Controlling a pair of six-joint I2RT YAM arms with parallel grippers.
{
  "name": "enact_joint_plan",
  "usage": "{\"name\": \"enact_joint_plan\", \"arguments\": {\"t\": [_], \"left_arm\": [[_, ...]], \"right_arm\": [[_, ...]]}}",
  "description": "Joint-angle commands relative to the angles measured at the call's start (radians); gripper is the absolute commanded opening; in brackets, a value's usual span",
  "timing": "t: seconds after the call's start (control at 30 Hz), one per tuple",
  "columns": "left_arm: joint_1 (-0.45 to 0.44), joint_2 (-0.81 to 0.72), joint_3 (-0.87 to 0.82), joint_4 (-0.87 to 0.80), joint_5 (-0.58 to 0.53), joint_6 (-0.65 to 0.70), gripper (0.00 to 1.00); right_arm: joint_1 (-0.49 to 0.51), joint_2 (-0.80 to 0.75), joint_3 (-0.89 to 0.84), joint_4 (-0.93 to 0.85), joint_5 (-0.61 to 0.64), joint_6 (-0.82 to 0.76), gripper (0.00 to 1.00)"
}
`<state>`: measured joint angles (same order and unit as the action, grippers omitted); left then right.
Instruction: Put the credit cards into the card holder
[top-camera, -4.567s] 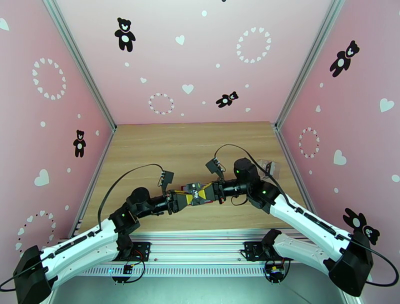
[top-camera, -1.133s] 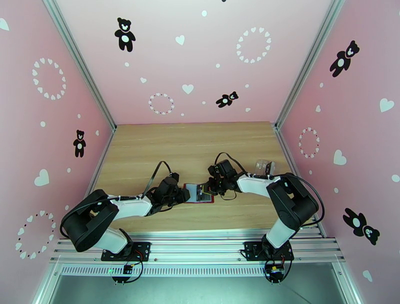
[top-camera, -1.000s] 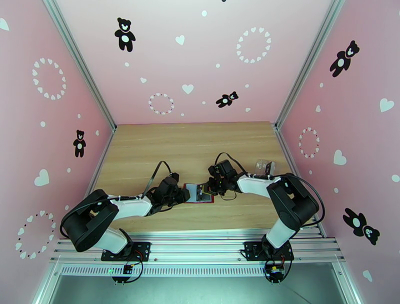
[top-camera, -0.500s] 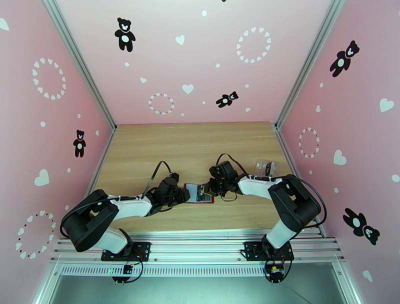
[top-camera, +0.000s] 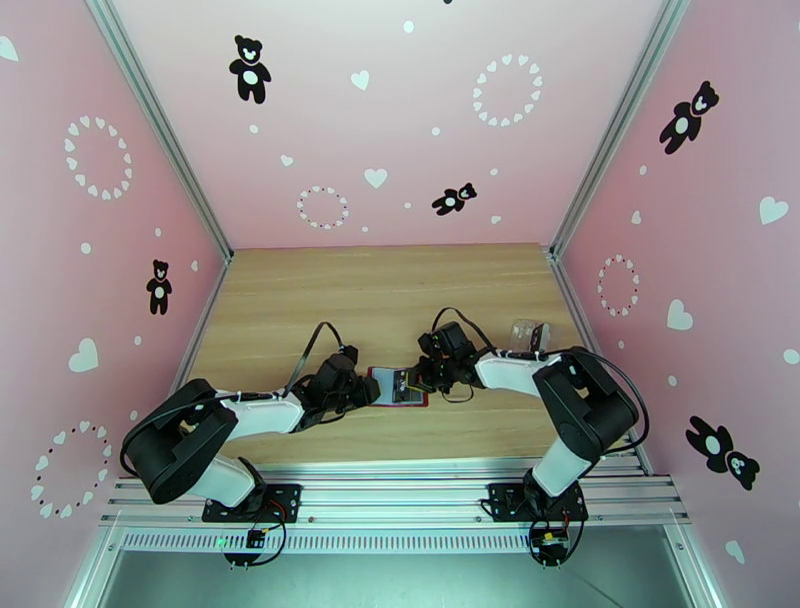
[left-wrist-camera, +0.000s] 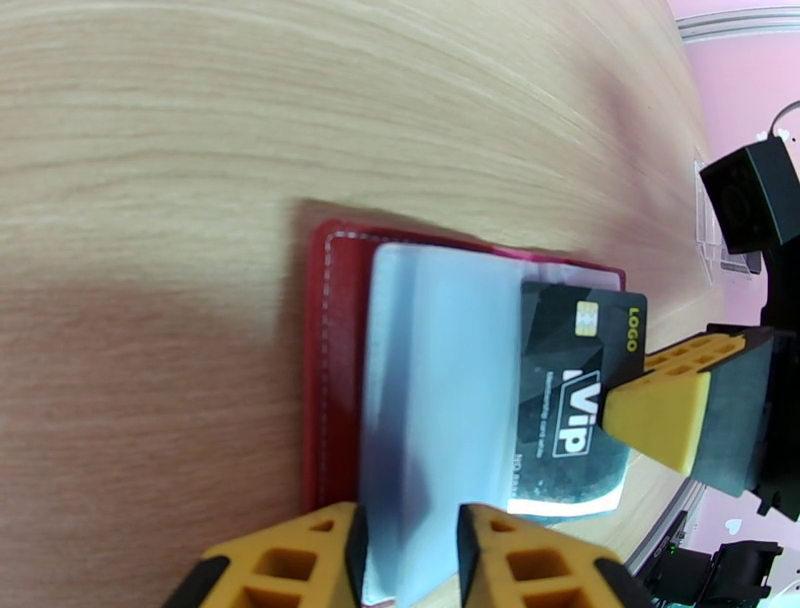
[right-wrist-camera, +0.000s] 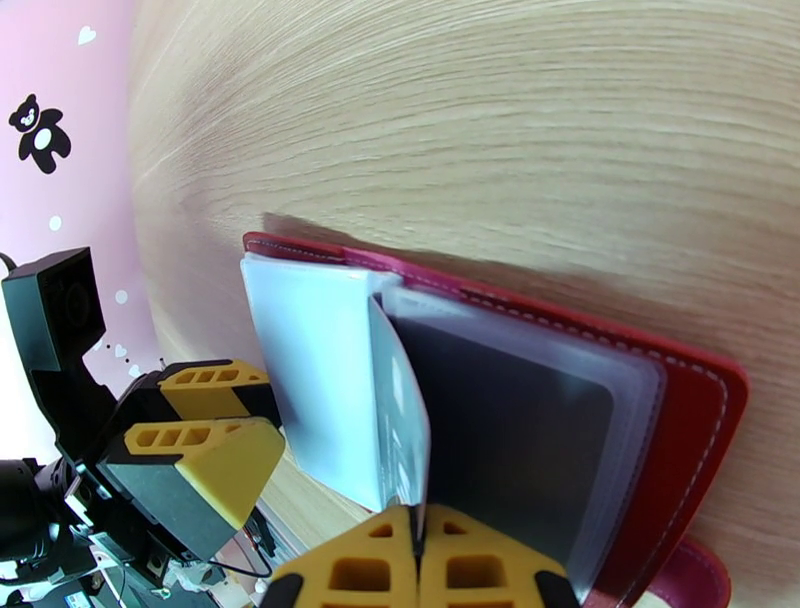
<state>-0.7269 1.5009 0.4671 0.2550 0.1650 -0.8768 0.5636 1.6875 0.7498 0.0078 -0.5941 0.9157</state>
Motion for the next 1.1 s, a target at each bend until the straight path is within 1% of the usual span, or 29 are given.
{"name": "enact_joint_plan", "arguments": {"t": [0.0,0.3,0.43,0.53,0.67,0.73,0.87,1.07], "left_arm": [[0.005,0.009,-0.008,-0.034,0.01,0.002,0.31],[0.003,0.01,-0.005,-0.037,0.009,0.004,0.31],[0.003,0.007,-0.007,-0.039,0.009,0.003,0.31],[0.003,0.007,-0.005,-0.043,0.008,0.005,0.31],[0.003,0.005,-0.002,-0.049,0.008,0.008,0.31],[0.003,0.004,0.001,-0.052,0.006,0.008,0.31],[0.003,0.005,0.006,-0.056,0.008,0.009,0.31],[0.003,0.004,0.007,-0.06,0.009,0.009,0.31]], "right_arm": [[0.0,0.042,0.005,-0.039,0.024,-0.006,0.0],[-0.001,0.057,0.017,-0.045,0.014,-0.013,0.0],[-0.001,0.053,0.028,-0.074,0.031,-0.029,0.0],[0.0,0.04,0.045,-0.12,0.06,-0.057,0.06],[0.002,0.011,0.085,-0.22,0.131,-0.11,0.24],[0.002,0.004,0.105,-0.259,0.158,-0.129,0.3],[0.01,0.003,0.136,-0.293,0.18,-0.142,0.33],[0.031,0.041,0.167,-0.303,0.193,-0.143,0.33]]}}
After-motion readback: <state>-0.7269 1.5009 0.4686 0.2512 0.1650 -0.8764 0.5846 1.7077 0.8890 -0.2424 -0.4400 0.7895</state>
